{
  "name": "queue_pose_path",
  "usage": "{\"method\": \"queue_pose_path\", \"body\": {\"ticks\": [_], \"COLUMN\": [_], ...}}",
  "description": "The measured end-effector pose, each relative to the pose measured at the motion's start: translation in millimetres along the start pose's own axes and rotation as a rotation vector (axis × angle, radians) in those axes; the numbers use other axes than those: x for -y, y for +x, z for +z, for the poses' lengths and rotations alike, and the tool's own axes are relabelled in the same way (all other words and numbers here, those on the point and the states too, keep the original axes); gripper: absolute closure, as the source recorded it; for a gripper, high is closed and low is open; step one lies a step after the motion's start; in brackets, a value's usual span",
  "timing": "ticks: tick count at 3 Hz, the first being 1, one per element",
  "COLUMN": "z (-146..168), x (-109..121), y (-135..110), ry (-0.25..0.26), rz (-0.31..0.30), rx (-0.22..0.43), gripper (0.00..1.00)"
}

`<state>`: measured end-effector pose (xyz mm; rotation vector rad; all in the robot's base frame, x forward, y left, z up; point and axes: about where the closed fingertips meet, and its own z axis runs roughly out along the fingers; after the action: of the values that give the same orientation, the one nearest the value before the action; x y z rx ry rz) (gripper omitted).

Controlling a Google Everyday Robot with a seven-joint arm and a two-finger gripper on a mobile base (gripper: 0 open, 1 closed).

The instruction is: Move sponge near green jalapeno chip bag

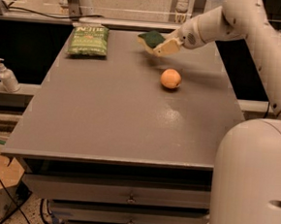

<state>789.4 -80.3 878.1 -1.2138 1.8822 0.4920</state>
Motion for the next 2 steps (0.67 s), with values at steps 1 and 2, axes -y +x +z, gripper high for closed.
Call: {"method": "queue_pose_path", "body": {"ticks": [1, 2], "z": [39, 71], "x": [-36, -64], "y": [-7, -9], "ry": [-0.085, -0.139], "rz": [-0.019, -0.028], "rx": [0.027, 0.059], "gripper": [1.00, 0.84]}}
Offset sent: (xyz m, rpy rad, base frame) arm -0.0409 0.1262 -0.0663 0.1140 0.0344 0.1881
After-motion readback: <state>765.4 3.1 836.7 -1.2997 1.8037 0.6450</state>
